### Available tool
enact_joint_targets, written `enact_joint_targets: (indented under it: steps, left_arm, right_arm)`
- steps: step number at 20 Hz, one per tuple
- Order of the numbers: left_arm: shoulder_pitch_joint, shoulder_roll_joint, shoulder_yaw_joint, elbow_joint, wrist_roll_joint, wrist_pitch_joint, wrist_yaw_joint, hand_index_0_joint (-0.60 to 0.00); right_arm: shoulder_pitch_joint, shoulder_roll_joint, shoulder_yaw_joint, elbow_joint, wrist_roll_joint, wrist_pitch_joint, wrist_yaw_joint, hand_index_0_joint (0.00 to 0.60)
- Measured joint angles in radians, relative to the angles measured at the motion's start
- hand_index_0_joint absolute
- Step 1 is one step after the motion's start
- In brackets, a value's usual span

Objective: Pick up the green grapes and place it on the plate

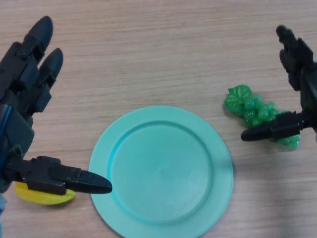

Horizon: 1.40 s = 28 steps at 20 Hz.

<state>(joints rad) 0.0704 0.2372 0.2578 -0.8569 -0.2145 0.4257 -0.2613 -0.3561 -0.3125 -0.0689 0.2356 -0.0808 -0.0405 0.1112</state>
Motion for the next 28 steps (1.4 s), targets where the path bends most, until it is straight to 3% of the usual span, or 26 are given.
enact_joint_targets:
  steps: [4, 5, 8, 9, 10, 15, 17, 19, 22, 25, 28]
  left_arm:
    - [0.005, -0.005, 0.001, 0.006, 0.000, -0.016, 0.000, 0.000]
    - [0.005, -0.005, 0.001, 0.006, 0.000, -0.016, 0.000, 0.000]
    - [0.005, -0.005, 0.002, 0.006, -0.001, -0.018, 0.000, 0.000]
    - [0.005, -0.005, 0.002, 0.007, -0.001, -0.020, 0.000, 0.000]
    - [0.006, -0.005, 0.002, 0.011, 0.000, -0.026, 0.000, 0.000]
    - [0.008, -0.005, 0.002, 0.022, 0.000, -0.032, 0.000, 0.000]
    - [0.008, -0.005, 0.002, 0.024, 0.000, -0.033, 0.000, 0.000]
    - [0.009, -0.005, 0.005, 0.024, 0.000, -0.036, 0.000, 0.000]
    - [0.002, -0.005, 0.023, 0.025, -0.010, -0.041, 0.000, 0.000]
    - [-0.003, -0.005, 0.039, 0.028, -0.011, -0.043, 0.022, 0.000]
    - [-0.012, -0.004, 0.039, 0.050, -0.033, -0.046, 0.034, 0.000]
  right_arm:
    - [-0.026, -0.010, 0.015, 0.224, -0.122, -0.107, -0.026, 0.000]
    - [-0.031, -0.010, 0.021, 0.257, -0.126, -0.118, -0.028, 0.049]
    - [-0.050, -0.017, 0.031, 0.328, -0.195, -0.202, -0.031, 0.449]
    - [-0.061, -0.026, 0.033, 0.364, -0.243, -0.239, -0.032, 0.549]
    - [-0.078, -0.036, 0.032, 0.415, -0.320, -0.275, -0.051, 0.600]
    - [-0.078, -0.039, 0.033, 0.418, -0.325, -0.274, -0.053, 0.600]
    - [-0.062, -0.038, 0.033, 0.318, -0.296, -0.178, -0.043, 0.600]
    - [-0.043, -0.036, 0.026, 0.128, -0.176, -0.030, 0.011, 0.600]
    - [-0.022, -0.010, 0.019, -0.227, 0.006, 0.233, 0.064, 0.600]
    - [-0.004, 0.030, 0.044, -0.439, 0.036, 0.417, 0.071, 0.600]
    - [0.044, 0.084, 0.155, -0.643, 0.026, 0.544, 0.083, 0.600]
